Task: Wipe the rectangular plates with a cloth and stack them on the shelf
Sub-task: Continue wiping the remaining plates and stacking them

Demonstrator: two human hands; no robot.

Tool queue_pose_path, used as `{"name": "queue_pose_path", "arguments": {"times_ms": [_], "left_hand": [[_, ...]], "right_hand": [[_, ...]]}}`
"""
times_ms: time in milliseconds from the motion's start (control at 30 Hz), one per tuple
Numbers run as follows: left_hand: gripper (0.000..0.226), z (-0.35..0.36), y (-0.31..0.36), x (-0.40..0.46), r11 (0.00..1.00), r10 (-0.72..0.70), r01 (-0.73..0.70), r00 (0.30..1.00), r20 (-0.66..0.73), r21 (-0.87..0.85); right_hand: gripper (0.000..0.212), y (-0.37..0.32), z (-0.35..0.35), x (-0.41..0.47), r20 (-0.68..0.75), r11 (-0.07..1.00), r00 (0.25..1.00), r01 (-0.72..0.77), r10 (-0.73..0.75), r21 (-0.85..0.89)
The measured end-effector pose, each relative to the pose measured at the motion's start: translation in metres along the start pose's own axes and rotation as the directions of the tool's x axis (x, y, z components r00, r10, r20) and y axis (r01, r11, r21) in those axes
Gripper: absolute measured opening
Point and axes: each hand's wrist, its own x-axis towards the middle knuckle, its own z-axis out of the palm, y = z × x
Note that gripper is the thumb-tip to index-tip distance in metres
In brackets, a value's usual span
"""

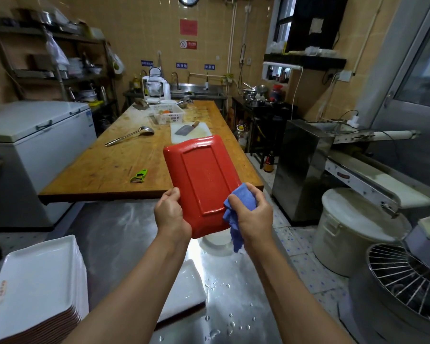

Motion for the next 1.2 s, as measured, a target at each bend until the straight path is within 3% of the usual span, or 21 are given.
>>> {"name": "queue_pose_path", "arguments": {"times_ms": [100,200,300,400,533,600,700,767,867,1000,1100,1200], "left_hand": [[0.019,-0.005,0.001,0.000,0.998,-0.059,0.058,0.996,0.061,0.016],[0.013,-0.021,0.011,0.003,0.955,-0.141,0.077,0.967,0.213,0.285],[0.030,-0.033,0.036,0.015,0.831,-0.081,-0.068,0.967,0.242,0.551],[0.058,-0.032,0.071,0.025,0.694,0.040,-0.284,0.933,0.359,0.662],[0.061,-0.028,0.098,0.033,0.579,-0.217,-0.289,0.846,0.486,0.762],[0.052,-0.031,0.097,0.029,0.612,-0.320,-0.178,0.835,0.447,0.771],[0.044,-0.040,0.086,0.032,0.754,-0.289,-0.095,0.841,0.458,0.650],[0.044,-0.043,0.082,0.035,0.813,-0.226,-0.110,0.846,0.484,0.572],[0.039,-0.045,0.076,0.038,0.855,-0.190,-0.090,0.862,0.471,0.510],[0.025,-0.044,0.066,0.041,0.887,-0.176,-0.023,0.906,0.385,0.461],[0.027,-0.044,0.060,0.045,0.899,-0.187,0.033,0.931,0.314,0.437],[0.025,-0.042,0.057,0.047,0.922,-0.178,0.075,0.954,0.243,0.381]], "right_hand": [[0.039,-0.002,-0.003,0.013,0.050,0.945,0.982,-0.189,0.182,0.269],[0.038,0.003,-0.011,0.022,0.110,0.907,0.966,-0.256,0.233,0.335],[0.030,-0.002,-0.024,0.032,0.207,0.910,0.956,-0.266,0.207,0.319],[0.028,-0.009,-0.034,0.044,0.403,0.930,0.903,-0.265,0.146,0.255],[0.060,-0.015,-0.035,0.055,0.556,0.956,0.817,-0.265,0.155,0.124],[0.069,-0.016,-0.033,0.059,0.592,0.956,0.790,-0.274,0.159,0.109],[0.049,-0.024,-0.026,0.063,0.559,0.970,0.820,-0.218,0.122,0.108],[0.034,-0.028,-0.019,0.063,0.516,0.992,0.855,-0.111,0.062,0.065],[0.019,-0.028,-0.007,0.060,0.423,0.981,0.904,0.136,-0.066,-0.139],[0.036,-0.008,-0.001,0.050,0.438,0.817,0.863,0.432,-0.253,-0.381],[0.045,0.010,-0.004,0.036,0.441,0.772,0.853,0.472,-0.278,-0.426],[0.055,0.023,-0.010,0.022,0.496,0.637,0.799,0.583,-0.339,-0.505]]}}
